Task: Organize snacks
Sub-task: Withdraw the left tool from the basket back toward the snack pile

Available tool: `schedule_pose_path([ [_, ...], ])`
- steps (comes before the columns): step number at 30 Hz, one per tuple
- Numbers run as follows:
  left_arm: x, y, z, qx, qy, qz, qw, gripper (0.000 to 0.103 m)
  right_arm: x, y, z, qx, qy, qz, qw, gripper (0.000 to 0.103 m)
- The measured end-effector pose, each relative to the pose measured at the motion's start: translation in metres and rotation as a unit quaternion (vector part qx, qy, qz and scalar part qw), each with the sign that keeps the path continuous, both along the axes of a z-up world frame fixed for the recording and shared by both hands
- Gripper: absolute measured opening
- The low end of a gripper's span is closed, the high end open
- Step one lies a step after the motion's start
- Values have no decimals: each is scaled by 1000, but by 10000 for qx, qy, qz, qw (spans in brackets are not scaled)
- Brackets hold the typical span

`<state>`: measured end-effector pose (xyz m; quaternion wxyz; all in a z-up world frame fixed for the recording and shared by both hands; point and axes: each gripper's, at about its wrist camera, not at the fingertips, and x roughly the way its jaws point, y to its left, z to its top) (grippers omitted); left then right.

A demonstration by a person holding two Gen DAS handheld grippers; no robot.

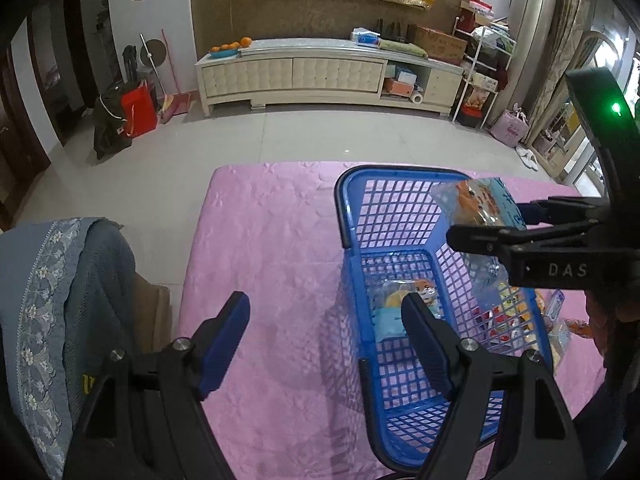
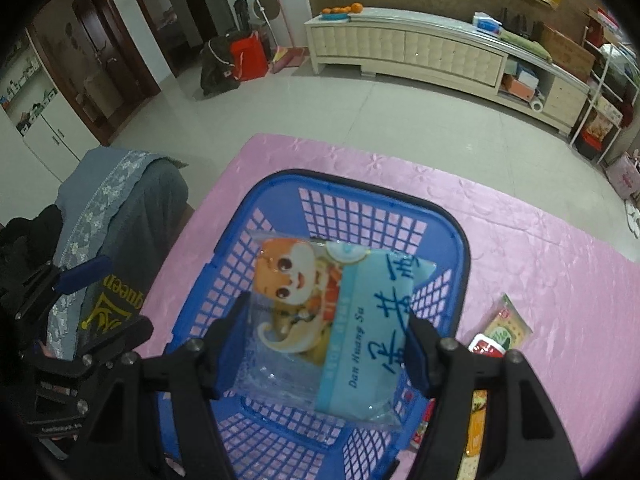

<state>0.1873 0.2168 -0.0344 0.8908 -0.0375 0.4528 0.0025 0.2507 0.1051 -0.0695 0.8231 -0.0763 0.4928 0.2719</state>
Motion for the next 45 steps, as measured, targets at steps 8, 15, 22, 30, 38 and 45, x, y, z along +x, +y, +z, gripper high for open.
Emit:
schedule_pose_path([
  [8,2,3,-6,17,28,115,9999,76,15,11,-11,-284,-353,-15,9990,102],
  [15,-11,-5,0,2,-22,79,10000,76,-1,-10,4,-133,-317,-29,9994,103],
  [22,-38,-22,27,-80,-191,57,9998,76,-28,-36,41,-19,-533,-104,9985,103],
  [30,-73,-57,55,-31,-401,-44,9992,76,-67,-80,77,71,-815,-242,9964,103],
  [38,-96,-89,73,-89,-609,-108,9980,76,-96,-123,88,151,-899,-390,9951,103],
  [45,-105,-124,76,-81,-635,-294,9975,76,-117,-168,87,87,-952,-601,9936,103],
])
